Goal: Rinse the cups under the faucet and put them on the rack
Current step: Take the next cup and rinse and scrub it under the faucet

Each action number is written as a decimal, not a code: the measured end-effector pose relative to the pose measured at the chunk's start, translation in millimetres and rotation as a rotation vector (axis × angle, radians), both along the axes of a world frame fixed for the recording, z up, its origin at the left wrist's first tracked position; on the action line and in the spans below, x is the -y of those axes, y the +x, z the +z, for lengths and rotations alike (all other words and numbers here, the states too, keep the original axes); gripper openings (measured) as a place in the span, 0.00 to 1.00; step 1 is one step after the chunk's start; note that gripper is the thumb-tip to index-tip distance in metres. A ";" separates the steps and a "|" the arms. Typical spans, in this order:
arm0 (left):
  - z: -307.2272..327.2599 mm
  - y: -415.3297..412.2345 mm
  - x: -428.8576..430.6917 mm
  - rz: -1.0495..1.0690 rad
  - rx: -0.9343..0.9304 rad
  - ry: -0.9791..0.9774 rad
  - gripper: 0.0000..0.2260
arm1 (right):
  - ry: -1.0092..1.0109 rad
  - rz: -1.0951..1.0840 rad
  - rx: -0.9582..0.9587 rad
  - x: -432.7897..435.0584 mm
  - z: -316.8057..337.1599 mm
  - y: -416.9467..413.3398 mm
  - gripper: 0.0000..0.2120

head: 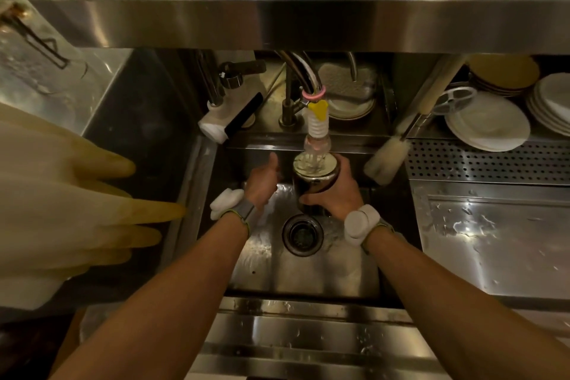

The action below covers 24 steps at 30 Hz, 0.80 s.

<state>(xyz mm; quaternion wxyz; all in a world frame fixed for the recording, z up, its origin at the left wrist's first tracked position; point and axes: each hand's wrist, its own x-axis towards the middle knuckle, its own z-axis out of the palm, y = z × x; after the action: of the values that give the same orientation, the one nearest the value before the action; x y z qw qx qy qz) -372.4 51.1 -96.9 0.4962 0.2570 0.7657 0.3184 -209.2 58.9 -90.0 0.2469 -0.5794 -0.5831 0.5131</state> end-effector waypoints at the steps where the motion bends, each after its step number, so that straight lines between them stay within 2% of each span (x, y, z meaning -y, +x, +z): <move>1: -1.3 1.9 -2.0 -0.029 -0.006 0.006 0.28 | -0.004 0.019 0.001 -0.8 0.1 0.1 0.52; 6: 4.6 5.0 -7.4 -0.035 0.084 0.030 0.25 | -0.043 0.107 -0.019 -11.3 2.3 -2.2 0.52; 9: 5.1 1.1 -7.4 -0.001 0.155 0.135 0.19 | -0.068 0.173 0.000 -18.1 2.7 -0.9 0.56; 11: 4.2 -0.9 -5.6 0.001 0.151 0.137 0.19 | -0.077 0.179 0.020 -18.8 1.1 -1.0 0.58; 13: 3.1 -2.5 -1.5 -0.030 0.100 0.097 0.18 | -0.093 0.146 -0.006 -17.8 0.1 0.3 0.54; 16: -1.0 0.8 3.5 -0.059 0.142 0.096 0.13 | -0.079 0.074 -0.036 -16.7 -2.7 4.9 0.49; 20: -2.5 16.4 11.4 -0.036 0.206 0.189 0.09 | -0.032 -0.052 -0.057 -16.6 0.1 -2.5 0.44; 21: -3.4 19.5 12.9 -0.034 0.211 0.217 0.10 | -0.021 -0.043 -0.061 -17.3 2.5 -5.6 0.46; 24: -6.6 21.0 19.7 -0.071 0.205 0.249 0.11 | -0.037 0.030 -0.052 -16.9 6.1 -7.1 0.58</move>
<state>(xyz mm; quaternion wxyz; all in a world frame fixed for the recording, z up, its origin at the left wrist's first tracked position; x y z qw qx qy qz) -351.4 31.4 -103.5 0.5469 0.3097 0.6562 0.4177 -216.3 75.8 -83.9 0.2434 -0.5614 -0.5757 0.5424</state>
